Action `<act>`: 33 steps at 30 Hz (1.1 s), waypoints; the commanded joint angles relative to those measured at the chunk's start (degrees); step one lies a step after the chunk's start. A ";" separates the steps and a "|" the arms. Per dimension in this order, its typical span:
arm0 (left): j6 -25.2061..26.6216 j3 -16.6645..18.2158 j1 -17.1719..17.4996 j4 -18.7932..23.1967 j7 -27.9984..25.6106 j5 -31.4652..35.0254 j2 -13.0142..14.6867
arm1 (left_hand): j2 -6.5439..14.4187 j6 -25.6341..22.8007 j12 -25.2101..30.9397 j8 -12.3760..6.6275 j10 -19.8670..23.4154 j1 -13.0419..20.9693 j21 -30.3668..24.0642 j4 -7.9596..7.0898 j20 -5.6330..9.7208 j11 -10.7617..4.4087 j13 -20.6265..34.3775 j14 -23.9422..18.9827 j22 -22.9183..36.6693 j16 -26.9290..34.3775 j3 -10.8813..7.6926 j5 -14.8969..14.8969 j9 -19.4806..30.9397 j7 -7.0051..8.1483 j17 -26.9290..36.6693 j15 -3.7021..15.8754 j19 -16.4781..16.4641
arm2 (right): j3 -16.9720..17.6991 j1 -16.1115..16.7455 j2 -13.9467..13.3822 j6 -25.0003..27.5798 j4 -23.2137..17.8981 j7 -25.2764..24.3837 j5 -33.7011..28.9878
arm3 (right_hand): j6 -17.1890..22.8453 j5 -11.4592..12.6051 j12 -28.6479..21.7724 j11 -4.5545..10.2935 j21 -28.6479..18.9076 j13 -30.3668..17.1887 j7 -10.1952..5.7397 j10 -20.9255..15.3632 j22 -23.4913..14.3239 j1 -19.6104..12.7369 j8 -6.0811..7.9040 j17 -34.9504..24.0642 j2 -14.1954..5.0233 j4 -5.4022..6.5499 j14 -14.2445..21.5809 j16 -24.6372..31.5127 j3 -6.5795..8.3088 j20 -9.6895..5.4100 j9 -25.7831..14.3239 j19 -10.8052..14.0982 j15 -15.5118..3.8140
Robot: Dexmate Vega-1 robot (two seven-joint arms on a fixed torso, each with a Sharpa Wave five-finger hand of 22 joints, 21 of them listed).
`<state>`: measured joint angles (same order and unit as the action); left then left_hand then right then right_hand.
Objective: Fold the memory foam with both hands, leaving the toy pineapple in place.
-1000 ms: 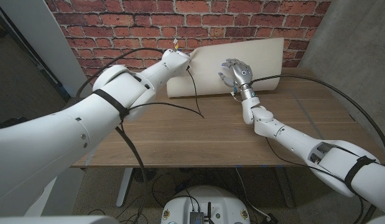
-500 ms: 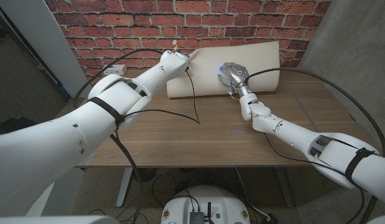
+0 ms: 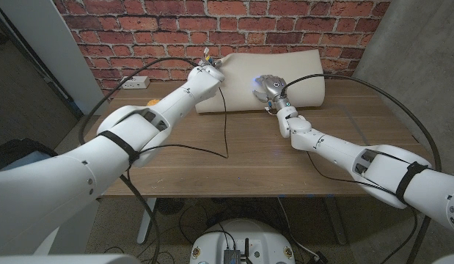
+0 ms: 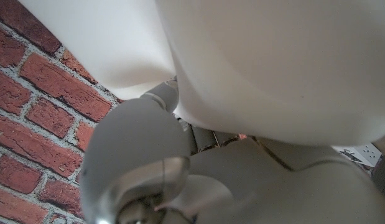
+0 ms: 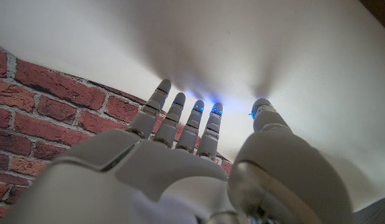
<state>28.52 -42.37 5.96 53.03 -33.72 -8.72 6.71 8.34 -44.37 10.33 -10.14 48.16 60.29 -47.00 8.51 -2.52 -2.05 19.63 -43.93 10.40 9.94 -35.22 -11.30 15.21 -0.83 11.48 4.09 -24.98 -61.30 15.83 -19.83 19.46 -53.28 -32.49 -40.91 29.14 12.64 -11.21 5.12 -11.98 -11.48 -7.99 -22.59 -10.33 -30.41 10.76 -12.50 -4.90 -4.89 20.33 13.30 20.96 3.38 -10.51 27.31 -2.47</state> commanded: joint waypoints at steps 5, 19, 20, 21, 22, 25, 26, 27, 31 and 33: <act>-7.27 -3.61 4.97 8.90 -4.61 10.21 5.17 | -4.23 9.77 -0.24 0.11 -12.10 -8.48 3.95 -2.17 -3.82 0.66 -1.58 12.38 -0.07 0.53 7.80 0.79 -1.76 1.72 0.20 -2.02 9.55 | -4.64 -3.92 4.77 1.09 9.18 1.24 2.34 | -0.04 -0.09 0.05 -0.01 -0.10 0.01 0.17 0.22 -0.22 0.45 -0.02 -0.22 0.18 0.26 -0.28 -0.12 -0.54 -0.13 -0.35 -0.20 -5.42; -14.66 -9.53 6.98 16.47 0.14 25.52 13.46 | -8.92 16.85 0.42 -0.27 -20.25 -16.69 7.65 -3.43 -0.86 0.20 -3.11 20.47 -0.14 0.44 14.27 1.47 -3.17 3.94 -0.70 -1.07 14.58 | -8.02 -7.94 10.40 -1.01 20.74 0.17 6.40 | 0.37 -0.19 0.11 -0.35 -0.10 0.00 0.59 0.53 -0.23 1.45 0.25 -0.49 -0.59 0.90 -0.46 0.04 -0.99 -0.06 -0.37 -0.22 -5.26; -14.64 -9.82 6.99 17.05 1.17 26.42 14.04 | -9.28 17.31 0.39 -0.20 -20.66 -17.01 7.78 -3.41 -0.68 0.13 -3.18 20.63 -0.15 0.49 14.59 1.41 -3.21 3.90 -0.75 -0.96 14.62 | -8.28 -8.21 10.86 -1.09 21.59 0.06 6.67 | 0.35 -0.20 0.13 -0.42 -0.11 0.00 0.61 0.58 -0.23 1.46 0.25 -0.50 -0.61 0.90 -0.48 0.04 -1.01 -0.07 -0.37 -0.22 -5.26; -14.67 -10.18 6.96 17.59 2.26 27.39 14.67 | -9.56 17.55 0.31 -0.19 -21.15 -17.20 7.87 -3.37 -0.49 0.10 -3.23 20.91 -0.16 0.47 14.82 1.35 -3.25 3.92 -0.79 -0.96 14.63 | -8.57 -8.47 11.20 -1.28 22.31 0.10 6.93 | 0.37 -0.21 0.13 -0.41 -0.10 0.00 0.58 0.59 -0.23 1.45 0.26 -0.49 -0.62 0.87 -0.52 0.03 -1.03 -0.08 -0.37 -0.22 -5.21; -14.58 -10.43 6.97 18.27 3.59 28.15 15.29 | -9.88 18.38 0.35 -0.01 -21.53 -17.50 8.03 -3.34 -0.30 -0.02 -3.31 21.16 -0.17 0.51 15.14 1.25 -3.30 4.13 -0.83 -0.78 14.67 | -8.76 -8.69 11.54 -1.50 22.99 0.08 7.30 | 0.36 -0.21 0.13 -0.46 -0.10 0.00 0.57 0.61 -0.23 1.47 0.25 -0.50 -0.64 0.89 -0.52 0.03 -1.04 -0.08 -0.37 -0.23 -5.24; -13.82 -11.08 7.21 20.39 7.03 30.62 16.98 | -10.19 19.97 0.31 0.23 -22.55 -17.76 8.26 -3.21 -0.10 0.21 -3.47 21.99 -0.18 0.49 15.58 1.01 -3.40 4.28 -0.88 -0.90 14.54 | -9.67 -9.44 12.71 -2.17 25.39 -0.02 8.10 | 0.33 -0.25 0.15 -0.61 -0.10 0.00 0.69 0.72 -0.24 1.58 0.25 -0.50 -0.64 0.89 -0.73 -0.03 -1.17 -0.06 -0.38 -0.24 -5.20; -13.37 -11.49 7.12 21.04 8.36 31.70 17.54 | -10.53 20.30 0.40 0.21 -22.60 -17.83 8.35 -3.09 -0.05 0.18 -3.52 22.07 -0.18 0.53 15.80 0.95 -3.44 4.28 -0.93 -0.87 14.52 | -9.95 -9.64 13.01 -2.30 25.96 0.03 8.37 | 0.33 -0.26 0.14 -0.58 -0.10 0.00 0.68 0.70 -0.24 1.58 0.26 -0.50 -0.65 0.87 -0.72 -0.02 -1.19 -0.09 -0.38 -0.23 -5.20; -12.84 -11.88 7.03 21.59 9.51 32.81 18.00 | -10.82 20.53 0.46 0.20 -22.66 -17.90 8.41 -3.00 -0.04 0.16 -3.56 22.21 -0.19 0.52 15.97 0.89 -3.47 4.31 -0.96 -0.73 14.48 | -10.26 -9.85 13.34 -2.53 26.62 -0.01 8.62 | 0.30 -0.26 0.14 -0.60 -0.11 0.00 0.66 0.73 -0.24 1.58 0.25 -0.50 -0.67 0.87 -0.73 -0.03 -1.19 -0.07 -0.38 -0.23 -5.21; -11.98 -12.99 6.39 23.59 16.74 35.20 19.84 | -12.46 22.28 0.66 0.24 -23.23 -18.46 8.58 -2.64 -0.07 -0.01 -3.81 22.77 -0.22 0.59 17.07 0.47 -3.63 4.57 -1.07 -0.51 13.69 | -11.20 -10.46 14.28 -3.12 28.42 -0.10 9.77 | 0.27 -0.28 0.21 -0.47 -0.08 -0.01 0.69 0.97 -0.24 1.65 0.25 -0.51 -0.76 0.87 -0.78 -0.03 -1.27 -0.08 -0.38 -0.29 -5.17; -11.48 -13.47 5.75 24.39 21.46 35.77 20.58 | -13.00 22.64 0.69 0.18 -23.48 -18.53 8.55 -2.47 -0.54 -0.02 -3.89 22.96 -0.23 0.60 17.41 0.29 -3.69 4.50 -1.11 -0.55 13.16 | -11.66 -10.75 14.60 -3.41 29.07 0.00 10.30 | 0.21 -0.28 0.22 -0.54 -0.07 -0.01 0.73 1.02 -0.24 1.65 0.23 -0.50 -0.77 0.84 -0.81 -0.03 -1.30 -0.08 -0.38 -0.32 -5.18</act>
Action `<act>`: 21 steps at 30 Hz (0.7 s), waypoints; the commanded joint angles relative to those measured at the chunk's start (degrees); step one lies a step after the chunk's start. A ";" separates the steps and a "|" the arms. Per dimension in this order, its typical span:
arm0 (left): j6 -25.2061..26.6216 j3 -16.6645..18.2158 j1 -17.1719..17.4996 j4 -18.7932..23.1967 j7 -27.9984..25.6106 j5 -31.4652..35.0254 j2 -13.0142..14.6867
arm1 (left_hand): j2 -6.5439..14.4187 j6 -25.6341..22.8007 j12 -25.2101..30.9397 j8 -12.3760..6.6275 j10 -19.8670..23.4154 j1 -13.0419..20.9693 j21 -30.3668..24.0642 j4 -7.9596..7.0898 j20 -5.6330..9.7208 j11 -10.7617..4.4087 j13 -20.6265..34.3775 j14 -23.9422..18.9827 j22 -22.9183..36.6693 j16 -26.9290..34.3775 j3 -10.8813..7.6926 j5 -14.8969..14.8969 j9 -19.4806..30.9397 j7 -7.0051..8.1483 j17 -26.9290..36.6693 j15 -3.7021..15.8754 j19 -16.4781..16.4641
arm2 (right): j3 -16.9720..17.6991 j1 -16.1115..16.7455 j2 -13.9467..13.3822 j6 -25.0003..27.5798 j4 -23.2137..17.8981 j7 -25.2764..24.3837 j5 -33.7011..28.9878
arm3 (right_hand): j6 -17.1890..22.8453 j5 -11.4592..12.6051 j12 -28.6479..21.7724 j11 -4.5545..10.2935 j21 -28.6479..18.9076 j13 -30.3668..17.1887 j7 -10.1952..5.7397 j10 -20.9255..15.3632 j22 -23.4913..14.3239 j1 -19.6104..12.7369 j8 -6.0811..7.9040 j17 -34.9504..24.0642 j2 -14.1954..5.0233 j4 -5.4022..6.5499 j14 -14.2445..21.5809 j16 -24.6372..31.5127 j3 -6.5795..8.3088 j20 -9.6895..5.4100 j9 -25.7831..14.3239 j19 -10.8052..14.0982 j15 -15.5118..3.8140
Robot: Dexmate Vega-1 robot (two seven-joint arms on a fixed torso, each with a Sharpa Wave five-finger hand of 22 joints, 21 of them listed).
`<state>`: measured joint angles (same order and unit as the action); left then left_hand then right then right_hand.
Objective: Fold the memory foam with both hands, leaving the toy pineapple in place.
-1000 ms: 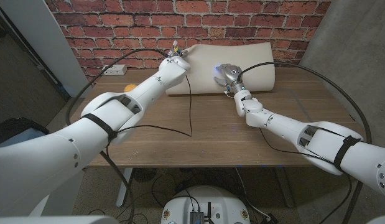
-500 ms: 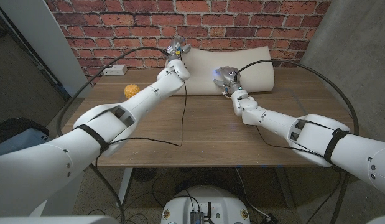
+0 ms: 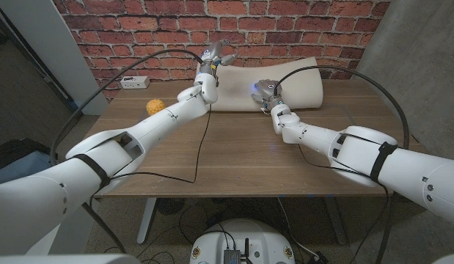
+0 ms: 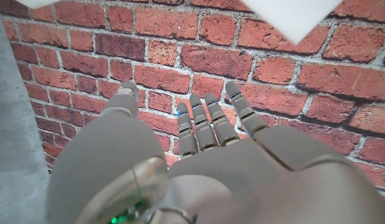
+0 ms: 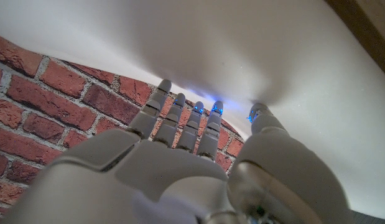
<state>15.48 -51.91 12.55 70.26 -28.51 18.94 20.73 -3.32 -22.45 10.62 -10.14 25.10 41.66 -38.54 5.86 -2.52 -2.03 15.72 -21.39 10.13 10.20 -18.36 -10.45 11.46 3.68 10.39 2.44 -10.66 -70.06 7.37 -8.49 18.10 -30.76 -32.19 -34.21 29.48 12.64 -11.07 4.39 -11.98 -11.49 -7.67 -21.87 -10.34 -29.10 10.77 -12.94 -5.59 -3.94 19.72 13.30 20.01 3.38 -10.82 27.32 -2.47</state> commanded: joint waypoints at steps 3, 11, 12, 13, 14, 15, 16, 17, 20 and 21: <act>3.45 -5.27 -1.82 8.48 22.11 10.52 7.39 | -2.41 2.29 0.43 0.18 -1.34 0.08 0.40 0.55 -1.11 0.24 -0.21 0.97 0.03 0.38 1.31 -1.09 -0.06 -0.15 -0.11 0.57 -1.56 | -3.63 -2.67 3.67 -2.25 7.36 -0.44 4.27 | -0.19 -0.29 0.08 0.10 -0.07 0.00 0.39 0.36 -0.23 0.32 0.21 -0.05 -0.12 -0.16 -0.28 -0.06 -0.38 -0.14 -0.08 -0.35 -5.17; 5.95 -8.15 -2.56 10.90 30.14 17.69 8.47 | -3.91 3.66 0.35 -0.23 -3.72 0.80 1.66 1.28 -4.75 0.38 -0.68 2.42 0.02 0.31 2.59 -2.21 -0.25 -0.54 -0.17 -1.36 -1.07 | -5.07 -3.16 3.77 -2.28 7.71 -0.43 5.51 | -0.41 -0.31 0.08 0.23 -0.05 0.00 0.43 0.50 -0.24 0.33 0.16 0.00 -0.19 -0.27 -0.40 -0.11 -0.49 -0.13 -0.08 -0.41 -5.12; 6.08 -8.20 -2.42 11.09 30.45 18.34 8.48 | -3.96 3.94 0.31 -0.20 -4.09 1.03 1.83 1.39 -4.96 0.27 -0.73 2.59 0.02 0.30 2.65 -2.34 -0.27 -0.37 -0.17 -1.49 -0.94 | -5.21 -3.19 3.72 -2.31 7.66 -0.35 5.61 | -0.41 -0.31 0.08 0.14 -0.05 0.00 0.43 0.51 -0.24 0.32 0.16 0.00 -0.19 -0.28 -0.37 -0.10 -0.49 -0.13 -0.08 -0.41 -5.11; 6.23 -8.18 -2.29 11.28 30.86 18.84 8.47 | -4.01 4.26 0.29 -0.14 -4.34 1.18 1.95 1.46 -5.16 0.29 -0.77 2.90 0.02 0.23 2.71 -2.44 -0.28 -0.27 -0.17 -1.66 -0.86 | -5.38 -3.28 3.77 -2.38 7.79 -0.15 5.71 | -0.45 -0.31 0.05 0.05 -0.05 0.00 0.45 0.45 -0.24 0.34 0.15 0.02 -0.20 -0.29 -0.42 -0.13 -0.50 -0.15 -0.08 -0.41 -5.09; 6.38 -8.15 -2.16 11.46 31.22 19.36 8.49 | -4.09 4.53 0.27 -0.17 -4.78 1.44 2.14 1.58 -5.31 0.38 -0.85 3.65 0.02 0.05 2.84 -2.62 -0.30 -0.31 -0.17 -1.91 -0.82 | -5.60 -3.39 3.85 -2.49 8.03 0.03 5.79 | -0.46 -0.32 0.04 -0.02 -0.05 0.00 0.44 0.45 -0.24 0.36 0.15 0.02 -0.23 -0.28 -0.42 -0.12 -0.51 -0.16 -0.09 -0.42 -5.12; 6.64 -8.12 -2.01 11.71 31.57 19.91 8.53 | -4.15 4.79 0.22 -0.17 -5.26 1.65 2.34 1.66 -5.43 0.54 -0.92 4.20 0.02 -0.05 2.94 -2.76 -0.33 -0.40 -0.17 -2.03 -0.67 | -5.78 -3.51 3.93 -2.67 8.25 0.21 5.93 | -0.57 -0.32 0.04 -0.01 -0.06 0.00 0.58 0.47 -0.24 0.36 0.11 0.02 -0.24 -0.29 -0.41 -0.12 -0.52 -0.13 -0.09 -0.42 -5.12; 6.94 -8.17 -1.87 11.99 31.89 20.62 8.61 | -4.22 5.41 0.09 -0.03 -5.92 1.82 2.50 1.72 -5.48 0.58 -1.00 4.42 0.02 -0.01 3.07 -2.89 -0.35 -0.19 -0.18 -2.11 -0.65 | -5.88 -3.60 3.99 -2.87 8.43 0.33 6.14 | -0.58 -0.32 0.04 -0.03 -0.05 0.00 0.57 0.48 -0.24 0.36 0.11 0.03 -0.23 -0.31 -0.42 -0.13 -0.53 -0.13 -0.09 -0.43 -5.13; 7.17 -8.24 -1.72 12.26 32.12 21.36 8.72 | -4.29 5.79 0.07 0.02 -6.25 1.96 2.64 1.77 -5.63 0.69 -1.07 4.96 0.02 -0.12 3.18 -3.00 -0.37 -0.24 -0.18 -2.22 -0.59 | -6.00 -3.68 4.02 -3.04 8.56 0.39 6.34 | -0.57 -0.32 0.04 0.01 -0.05 0.00 0.59 0.49 -0.24 0.37 0.12 0.03 -0.23 -0.31 -0.42 -0.12 -0.55 -0.13 -0.09 -0.44 -5.13; 7.70 -8.05 -0.89 13.31 32.51 22.98 9.10 | -4.57 6.70 0.02 0.09 -7.18 2.39 2.92 1.94 -5.51 0.38 -1.33 5.27 -0.01 0.02 3.53 -3.33 -0.46 0.39 -0.24 -2.21 -0.84 | -6.38 -3.84 4.08 -3.23 8.83 0.39 6.84 | -0.61 -0.32 0.04 0.14 -0.03 -0.01 0.59 0.54 -0.24 0.34 0.12 0.04 -0.30 -0.37 -0.39 -0.11 -0.56 -0.11 -0.09 -0.50 -5.13; 8.06 -7.98 -0.64 13.72 32.92 23.46 9.20 | -4.69 7.43 0.01 0.21 -7.60 2.63 3.03 2.01 -5.27 0.52 -1.50 5.80 -0.04 -0.07 3.73 -3.50 -0.53 0.48 -0.28 -2.15 -1.15 | -6.48 -3.87 4.05 -3.29 8.84 0.37 6.99 | -0.61 -0.32 0.04 0.13 -0.03 -0.01 0.57 0.56 -0.24 0.33 0.12 0.05 -0.31 -0.38 -0.39 -0.11 -0.56 -0.11 -0.09 -0.50 -5.15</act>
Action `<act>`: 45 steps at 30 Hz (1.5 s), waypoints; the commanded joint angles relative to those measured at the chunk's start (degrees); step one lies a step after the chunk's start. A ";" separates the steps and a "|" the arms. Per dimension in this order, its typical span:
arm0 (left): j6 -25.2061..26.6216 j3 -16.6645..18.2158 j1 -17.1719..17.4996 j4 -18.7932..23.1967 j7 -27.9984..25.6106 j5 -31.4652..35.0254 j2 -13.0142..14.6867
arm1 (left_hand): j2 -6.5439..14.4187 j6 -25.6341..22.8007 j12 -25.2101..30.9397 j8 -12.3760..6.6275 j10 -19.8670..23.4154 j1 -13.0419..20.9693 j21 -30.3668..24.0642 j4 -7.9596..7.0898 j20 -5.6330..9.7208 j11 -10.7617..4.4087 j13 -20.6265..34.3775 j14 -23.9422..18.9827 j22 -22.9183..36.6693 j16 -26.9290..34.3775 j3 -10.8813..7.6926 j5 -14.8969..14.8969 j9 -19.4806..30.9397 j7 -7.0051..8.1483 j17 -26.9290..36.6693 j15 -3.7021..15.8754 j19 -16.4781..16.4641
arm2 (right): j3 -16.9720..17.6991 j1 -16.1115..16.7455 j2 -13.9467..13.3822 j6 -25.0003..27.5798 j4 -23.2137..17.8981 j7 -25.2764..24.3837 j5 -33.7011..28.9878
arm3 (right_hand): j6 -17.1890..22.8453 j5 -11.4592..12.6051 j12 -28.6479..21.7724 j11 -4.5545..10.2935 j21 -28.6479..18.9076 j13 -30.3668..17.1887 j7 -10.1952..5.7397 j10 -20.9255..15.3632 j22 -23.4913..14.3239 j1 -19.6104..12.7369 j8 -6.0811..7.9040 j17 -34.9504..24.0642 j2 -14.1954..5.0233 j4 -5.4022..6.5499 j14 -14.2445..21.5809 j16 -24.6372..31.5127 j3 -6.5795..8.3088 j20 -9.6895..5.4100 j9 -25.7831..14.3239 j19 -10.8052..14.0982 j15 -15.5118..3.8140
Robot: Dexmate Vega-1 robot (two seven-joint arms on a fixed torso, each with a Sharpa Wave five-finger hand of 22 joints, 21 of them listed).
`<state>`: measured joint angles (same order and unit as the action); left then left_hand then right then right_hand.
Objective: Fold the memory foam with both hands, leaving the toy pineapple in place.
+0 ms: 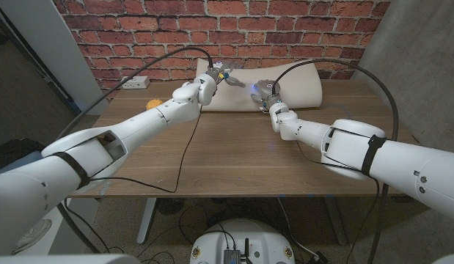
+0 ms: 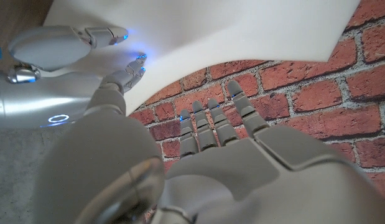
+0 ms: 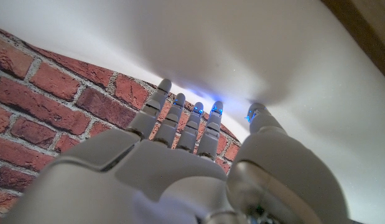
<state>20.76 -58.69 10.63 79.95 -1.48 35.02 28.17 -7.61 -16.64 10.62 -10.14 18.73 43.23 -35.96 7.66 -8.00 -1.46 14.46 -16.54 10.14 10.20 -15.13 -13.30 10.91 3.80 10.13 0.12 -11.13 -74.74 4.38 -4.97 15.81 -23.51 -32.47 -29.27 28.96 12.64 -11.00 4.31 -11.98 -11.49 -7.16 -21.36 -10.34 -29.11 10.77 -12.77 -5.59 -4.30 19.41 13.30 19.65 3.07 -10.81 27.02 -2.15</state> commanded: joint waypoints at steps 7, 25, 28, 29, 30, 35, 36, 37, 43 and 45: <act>5.61 -2.75 2.38 5.92 8.29 14.13 2.24 | -0.70 2.95 -0.12 0.03 -3.15 1.67 1.47 0.23 1.35 0.24 -1.21 2.79 -0.19 -0.20 1.48 -1.34 -0.30 -0.92 -0.20 0.07 -0.77 | -3.13 -1.52 0.76 -1.47 2.25 2.73 2.91 | -0.15 -0.32 -0.06 0.20 -0.04 -0.01 0.07 0.04 -0.24 0.32 0.13 -0.06 -0.34 -0.10 -0.10 -0.15 -0.22 0.18 -0.09 -0.18 -5.47; 9.66 -6.48 5.38 6.28 12.93 33.37 1.92 | 0.38 6.41 0.33 -0.17 -6.90 4.14 4.90 0.37 1.13 -1.59 -2.88 6.13 -0.22 0.18 2.93 -3.13 -0.54 -0.36 -0.22 -0.06 1.21 | -5.98 -3.20 0.88 -0.97 2.46 6.32 7.47 | -0.20 -0.34 -0.04 -0.21 -0.03 -0.01 0.24 0.32 -0.24 0.37 0.19 0.01 -0.54 -0.26 -0.52 -0.33 -0.36 0.22 -0.10 -0.26 -5.29; 9.92 -5.96 5.89 5.75 13.32 34.55 1.53 | 1.39 5.97 0.79 -0.52 -6.23 6.26 5.15 0.83 1.48 -1.90 -3.10 5.39 -0.22 0.51 2.41 -3.66 -0.57 -0.35 -0.24 0.53 0.21 | -5.43 -2.91 0.85 -0.31 2.17 4.59 7.01 | -0.22 -0.34 -0.05 -0.22 -0.03 -0.01 0.25 0.34 -0.24 0.35 0.20 0.04 -0.56 -0.31 -0.51 -0.33 -0.37 0.21 -0.10 -0.27 -5.25; 9.90 -5.66 6.07 5.59 13.44 34.56 1.40 | 1.51 5.79 0.87 -0.60 -6.07 6.56 5.16 0.88 1.75 -1.87 -3.13 5.22 -0.22 0.56 2.36 -3.73 -0.57 -0.34 -0.25 0.57 -0.02 | -5.29 -2.82 0.84 -0.11 2.07 4.22 6.80 | -0.22 -0.34 -0.06 -0.21 -0.02 -0.01 0.23 0.31 -0.24 0.38 0.20 0.04 -0.55 -0.31 -0.53 -0.34 -0.39 0.22 -0.10 -0.29 -5.25; 9.90 -5.41 6.20 5.43 13.72 34.61 1.27 | 1.62 5.54 1.03 -0.70 -5.68 6.87 5.18 0.93 1.87 -1.89 -3.17 4.97 -0.22 0.64 2.32 -3.79 -0.58 -0.40 -0.26 0.63 -0.28 | -5.14 -2.71 0.80 -0.03 1.97 3.91 6.62 | -0.21 -0.34 -0.06 -0.20 -0.02 -0.01 0.24 0.31 -0.24 0.39 0.20 0.05 -0.54 -0.31 -0.52 -0.35 -0.40 0.21 -0.10 -0.29 -5.22; 10.45 -4.76 6.85 4.04 13.43 35.58 0.60 | 2.02 4.59 1.41 -0.99 -4.68 7.86 5.27 0.99 2.28 -2.46 -3.30 3.95 -0.21 0.91 2.25 -3.95 -0.59 -0.14 -0.29 0.95 -1.30 | -4.39 -2.24 0.67 0.29 1.67 3.41 5.95 | -0.18 -0.33 -0.08 0.03 -0.02 -0.01 0.29 0.34 -0.24 0.39 0.23 0.11 -0.60 -0.36 -0.49 -0.37 -0.38 0.20 -0.10 -0.30 -5.24; 10.46 -4.68 6.90 3.71 13.51 35.64 0.45 | 2.09 4.51 1.42 -1.00 -4.61 8.04 5.34 0.99 2.29 -2.54 -3.32 3.87 -0.21 0.90 2.25 -3.98 -0.59 -0.12 -0.30 0.92 -1.38 | -4.34 -2.18 0.63 0.31 1.65 3.43 5.76 | -0.18 -0.33 -0.09 -0.04 -0.03 -0.01 0.33 0.33 -0.24 0.44 0.24 0.10 -0.63 -0.33 -0.48 -0.36 -0.40 0.20 -0.10 -0.29 -5.31; 10.49 -4.68 6.89 3.31 13.66 35.78 0.28 | 2.14 4.41 1.47 -1.01 -4.47 8.18 5.38 0.99 2.37 -2.54 -3.34 3.78 -0.21 0.90 2.26 -3.99 -0.59 0.01 -0.30 1.05 -1.50 | -4.31 -2.14 0.64 0.29 1.70 3.57 5.62 | -0.17 -0.34 -0.10 -0.11 -0.03 -0.01 0.33 0.31 -0.24 0.46 0.24 0.10 -0.61 -0.34 -0.48 -0.36 -0.42 0.21 -0.10 -0.29 -5.28; 10.74 -5.48 6.57 0.62 13.96 37.33 -0.69 | 2.41 4.18 1.50 -1.01 -4.25 8.72 5.57 0.96 2.57 -2.76 -3.40 3.47 -0.20 0.90 2.26 -4.05 -0.59 0.20 -0.31 1.49 -1.88 | -3.89 -1.94 0.58 0.28 1.68 3.75 5.10 | -0.17 -0.35 -0.13 0.02 -0.04 -0.01 0.33 0.31 -0.24 0.50 0.26 0.10 -0.68 -0.38 -0.50 -0.35 -0.50 0.22 -0.10 -0.29 -5.27; 10.97 -5.90 6.38 -0.13 14.39 38.04 -0.95 | 2.61 4.08 1.59 -1.01 -3.96 9.04 5.58 0.99 2.82 -2.89 -3.42 3.34 -0.20 0.91 2.18 -4.09 -0.59 0.26 -0.31 1.67 -2.14 | -3.82 -1.92 0.57 0.24 1.70 3.79 4.95 | -0.15 -0.35 -0.14 0.09 -0.05 -0.01 0.31 0.30 -0.24 0.50 0.27 0.10 -0.71 -0.39 -0.49 -0.34 -0.50 0.23 -0.10 -0.27 -5.24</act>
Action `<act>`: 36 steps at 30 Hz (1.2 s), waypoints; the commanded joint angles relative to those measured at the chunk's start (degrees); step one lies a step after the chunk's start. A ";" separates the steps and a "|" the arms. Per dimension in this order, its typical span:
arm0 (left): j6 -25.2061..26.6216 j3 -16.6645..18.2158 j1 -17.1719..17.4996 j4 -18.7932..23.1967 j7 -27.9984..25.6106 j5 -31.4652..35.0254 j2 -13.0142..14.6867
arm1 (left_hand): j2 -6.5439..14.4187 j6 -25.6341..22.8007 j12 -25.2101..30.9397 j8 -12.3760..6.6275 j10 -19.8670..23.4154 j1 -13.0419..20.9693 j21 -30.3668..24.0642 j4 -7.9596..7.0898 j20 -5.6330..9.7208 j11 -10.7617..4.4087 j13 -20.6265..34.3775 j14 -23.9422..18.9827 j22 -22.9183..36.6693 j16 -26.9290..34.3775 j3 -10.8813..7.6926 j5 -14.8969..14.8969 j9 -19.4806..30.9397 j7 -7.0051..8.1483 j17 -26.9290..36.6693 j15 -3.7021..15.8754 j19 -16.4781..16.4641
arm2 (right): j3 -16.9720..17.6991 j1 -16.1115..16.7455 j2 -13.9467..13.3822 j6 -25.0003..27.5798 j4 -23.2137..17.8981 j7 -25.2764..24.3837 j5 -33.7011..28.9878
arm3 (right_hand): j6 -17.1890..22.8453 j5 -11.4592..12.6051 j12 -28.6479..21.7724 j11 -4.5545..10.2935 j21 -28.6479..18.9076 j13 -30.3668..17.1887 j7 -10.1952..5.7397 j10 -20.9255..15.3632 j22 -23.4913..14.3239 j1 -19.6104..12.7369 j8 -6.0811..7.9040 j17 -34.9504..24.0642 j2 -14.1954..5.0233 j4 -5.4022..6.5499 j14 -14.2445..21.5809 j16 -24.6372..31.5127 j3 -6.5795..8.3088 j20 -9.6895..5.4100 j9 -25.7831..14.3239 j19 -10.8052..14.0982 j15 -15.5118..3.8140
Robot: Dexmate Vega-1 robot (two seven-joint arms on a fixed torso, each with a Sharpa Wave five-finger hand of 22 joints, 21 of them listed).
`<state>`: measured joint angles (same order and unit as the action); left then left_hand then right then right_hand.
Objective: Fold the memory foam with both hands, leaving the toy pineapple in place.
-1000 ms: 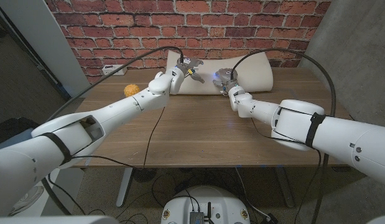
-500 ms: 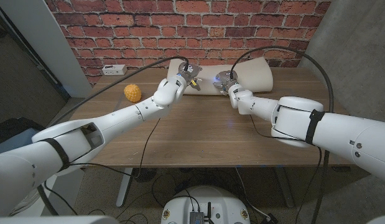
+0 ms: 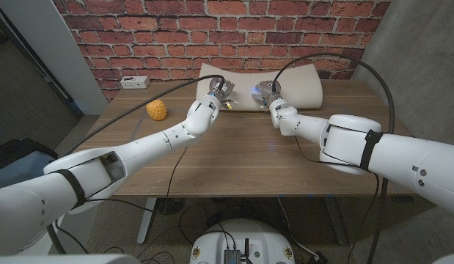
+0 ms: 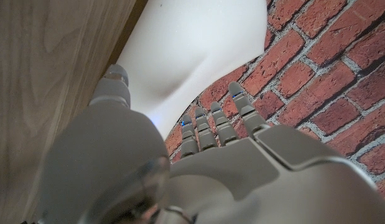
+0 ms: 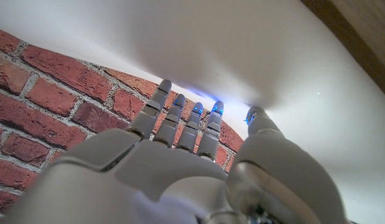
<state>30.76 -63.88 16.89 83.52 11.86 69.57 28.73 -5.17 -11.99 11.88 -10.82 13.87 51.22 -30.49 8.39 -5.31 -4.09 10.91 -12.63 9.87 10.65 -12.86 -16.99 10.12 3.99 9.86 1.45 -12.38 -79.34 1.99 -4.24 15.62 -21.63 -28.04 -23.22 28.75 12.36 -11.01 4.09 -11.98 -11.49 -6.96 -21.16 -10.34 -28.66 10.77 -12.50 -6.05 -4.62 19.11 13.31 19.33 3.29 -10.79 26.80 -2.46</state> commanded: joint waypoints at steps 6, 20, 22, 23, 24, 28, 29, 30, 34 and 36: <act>1.94 -1.80 -0.32 -6.21 1.40 5.14 -2.49 | 1.21 -1.57 0.73 -0.53 2.31 2.74 0.31 0.44 0.46 -0.66 0.05 -1.60 0.08 0.61 -0.59 -0.51 0.20 0.15 -0.06 1.03 -1.88 | 1.16 0.67 -0.36 0.53 -0.44 -1.15 -1.48 | 0.11 -0.06 -0.18 -0.03 -0.06 -0.01 0.09 0.03 -0.23 0.04 0.30 -0.11 -0.29 -0.13 -0.17 -0.37 -0.17 -0.01 -0.13 -0.02 -4.97; 1.98 -3.51 -2.58 -16.24 -3.46 2.65 -6.51 | 3.89 -1.54 0.47 -0.22 2.42 5.98 0.68 0.66 1.13 -1.22 0.02 -2.02 0.13 0.39 -1.89 -0.25 0.22 -0.24 -0.05 1.72 -3.14 | 0.57 0.06 -0.28 -0.98 0.40 1.19 -1.59 | 0.25 -0.03 -0.25 0.04 -0.08 0.00 0.10 -0.06 -0.23 -0.01 0.37 0.03 -0.34 -0.32 -0.08 -0.44 -0.14 -0.01 -0.12 -0.01 -4.99; 2.09 -4.41 -3.26 -18.43 -4.65 2.45 -7.28 | 4.04 -1.51 0.51 -0.18 2.58 6.23 0.73 0.67 1.17 -1.38 0.02 -2.14 0.13 0.40 -1.94 -0.17 0.22 -0.41 -0.06 1.76 -3.25 | 0.46 0.00 -0.37 -1.09 0.45 1.29 -1.36 | 0.32 -0.03 -0.26 -0.03 -0.08 0.00 0.06 -0.09 -0.23 0.00 0.40 0.05 -0.36 -0.33 -0.06 -0.45 -0.14 -0.02 -0.12 -0.01 -4.98; 2.07 -4.70 -3.55 -19.44 -5.13 2.04 -7.70 | 4.25 -1.54 0.63 -0.17 2.98 6.52 0.73 0.67 1.31 -1.16 0.02 -2.42 0.14 0.46 -2.01 -0.07 0.22 -0.41 -0.07 1.76 -3.55 | 0.41 -0.01 -0.44 -1.17 0.45 1.25 -1.26 | 0.31 -0.02 -0.28 -0.06 -0.08 0.00 0.10 -0.13 -0.23 -0.02 0.39 0.07 -0.37 -0.36 -0.03 -0.45 -0.12 0.00 -0.12 -0.01 -4.96; 2.14 -5.01 -3.82 -20.56 -5.90 1.68 -8.16 | 4.34 -1.64 0.69 -0.20 3.19 6.68 0.73 0.67 1.54 -1.25 0.02 -2.59 0.14 0.50 -2.03 0.00 0.22 -0.40 -0.07 1.86 -3.72 | 0.31 -0.07 -0.49 -1.21 0.48 1.41 -1.19 | 0.31 -0.02 -0.28 -0.03 -0.07 0.00 0.13 -0.14 -0.23 0.00 0.39 0.06 -0.38 -0.34 -0.05 -0.45 -0.13 -0.01 -0.12 -0.02 -4.94; 2.95 -6.38 -4.74 -25.25 -9.93 0.41 -10.11 | 5.04 -2.17 0.99 -0.27 4.53 8.22 0.58 0.84 2.34 -1.75 0.01 -4.08 0.17 0.76 -2.30 0.60 0.23 -0.61 -0.12 2.44 -5.40 | -0.12 -0.42 -0.67 -1.58 0.63 2.55 -0.76 | 0.31 -0.02 -0.29 0.02 -0.08 0.00 0.13 -0.14 -0.23 0.04 0.40 0.08 -0.38 -0.35 0.01 -0.44 -0.14 -0.02 -0.12 -0.01 -4.94; 3.32 -6.87 -4.98 -26.59 -11.21 0.25 -10.65 | 5.49 -2.27 0.92 -0.26 4.58 9.07 0.45 0.98 2.66 -1.63 0.02 -4.58 0.20 0.82 -2.57 0.83 0.23 -0.61 -0.11 2.52 -6.15 | -0.30 -0.53 -0.70 -1.66 0.67 2.91 -0.65 | 0.31 -0.02 -0.30 0.04 -0.08 0.00 0.16 -0.16 -0.23 0.04 0.39 0.08 -0.40 -0.35 -0.01 -0.45 -0.14 -0.02 -0.12 0.00 -4.96; 3.60 -7.41 -5.22 -27.90 -12.57 0.07 -11.15 | 5.62 -2.63 0.98 -0.34 5.01 10.03 0.31 1.22 2.85 -2.01 0.01 -5.21 0.21 0.89 -2.75 1.12 0.24 -0.42 -0.14 2.86 -6.96 | -0.47 -0.62 -0.73 -1.73 0.70 3.14 -0.55 | 0.33 -0.01 -0.29 0.15 -0.08 0.00 0.16 -0.15 -0.23 0.02 0.40 0.09 -0.40 -0.37 0.00 -0.46 -0.13 -0.01 -0.12 0.00 -4.94; 4.69 -8.94 -5.80 -32.59 -19.01 -1.49 -12.99 | 6.42 -5.83 1.63 -0.89 8.33 15.03 -0.83 1.59 5.52 -2.70 0.13 -8.45 0.37 1.08 -3.45 3.15 0.32 0.10 -0.13 4.38 -11.90 | -1.06 -0.98 -0.85 -2.16 0.78 4.14 0.02 | 0.31 0.01 -0.27 0.16 -0.08 0.00 0.14 -0.09 -0.23 -0.05 0.39 0.14 -0.43 -0.48 0.04 -0.48 -0.10 -0.01 -0.12 -0.01 -4.98; 4.64 -9.26 -6.11 -34.12 -21.22 -3.05 -13.59 | 7.25 -8.72 2.31 -1.39 11.30 17.64 -1.92 1.43 7.13 -3.96 0.22 -11.96 0.49 1.84 -3.71 4.54 0.37 0.35 0.06 5.72 -15.20 | -1.42 -1.20 -0.93 -2.45 0.83 4.95 0.29 | 0.31 0.00 -0.28 -0.03 -0.08 0.00 0.12 -0.11 -0.23 0.01 0.39 0.13 -0.46 -0.46 0.05 -0.46 -0.13 -0.02 -0.12 -0.01 -5.00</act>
<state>33.92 -69.97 12.73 60.30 2.16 70.56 19.37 1.08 -17.63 13.25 -11.49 22.01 65.64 -31.22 9.89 0.10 -6.86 10.93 -20.99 10.02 11.59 -15.94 -13.82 10.25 4.03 9.62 2.42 -23.99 -79.43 1.64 -4.82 14.28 -21.14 -25.86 -24.07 28.75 12.24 -11.01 4.30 -11.98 -11.49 -6.96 -20.97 -10.35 -28.66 10.77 -12.24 -6.04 -4.85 19.12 12.90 19.11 3.29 -10.78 26.81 -2.46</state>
